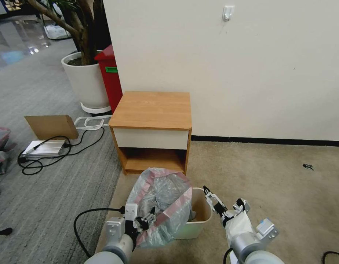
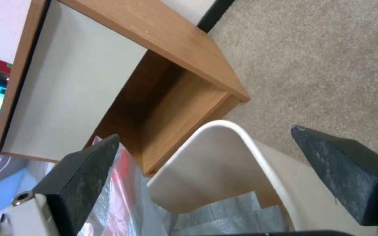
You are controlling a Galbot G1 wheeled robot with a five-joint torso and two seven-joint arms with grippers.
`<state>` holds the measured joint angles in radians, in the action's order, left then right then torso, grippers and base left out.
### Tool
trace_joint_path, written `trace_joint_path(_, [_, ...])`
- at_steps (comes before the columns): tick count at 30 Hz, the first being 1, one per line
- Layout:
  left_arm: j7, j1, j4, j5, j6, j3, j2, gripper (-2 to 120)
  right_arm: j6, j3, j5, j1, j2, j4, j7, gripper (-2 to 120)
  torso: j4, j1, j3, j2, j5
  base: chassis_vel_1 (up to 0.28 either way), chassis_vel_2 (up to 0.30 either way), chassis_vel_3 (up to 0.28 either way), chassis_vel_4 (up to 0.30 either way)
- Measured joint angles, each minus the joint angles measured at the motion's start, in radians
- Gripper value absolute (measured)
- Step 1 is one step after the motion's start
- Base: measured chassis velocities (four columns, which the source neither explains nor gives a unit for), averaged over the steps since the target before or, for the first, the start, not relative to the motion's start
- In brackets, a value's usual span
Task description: Pick up the garbage bag from the table and place it over the trash can.
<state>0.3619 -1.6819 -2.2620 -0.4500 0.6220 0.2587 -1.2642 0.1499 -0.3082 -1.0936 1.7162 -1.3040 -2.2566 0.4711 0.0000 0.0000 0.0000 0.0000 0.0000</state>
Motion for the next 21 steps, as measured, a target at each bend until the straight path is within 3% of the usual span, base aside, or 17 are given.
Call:
trace_joint_path(5, [0.013,0.021,0.012,-0.017,0.004,-0.01,0.004,68,-0.001,0.002,0.007,0.0,-0.006,0.003,0.0,100,0.0,0.0,0.0,0.0,0.0,0.0,0.0,0.0,0.0])
trace_joint_path(12, [0.042,0.045,0.021,-0.034,0.006,-0.029,0.009,54,-0.002,0.005,0.02,0.001,-0.015,0.011,0.0,100,0.0,0.0,0.0,0.0,0.0,0.0,0.0,0.0,0.0])
trace_joint_path(21, [0.072,0.085,0.053,-0.06,0.015,-0.045,0.011,53,-0.003,0.007,0.03,0.0,-0.024,0.022,0.0,100,0.0,0.0,0.0,0.0,0.0,0.0,0.0,0.0,0.0])
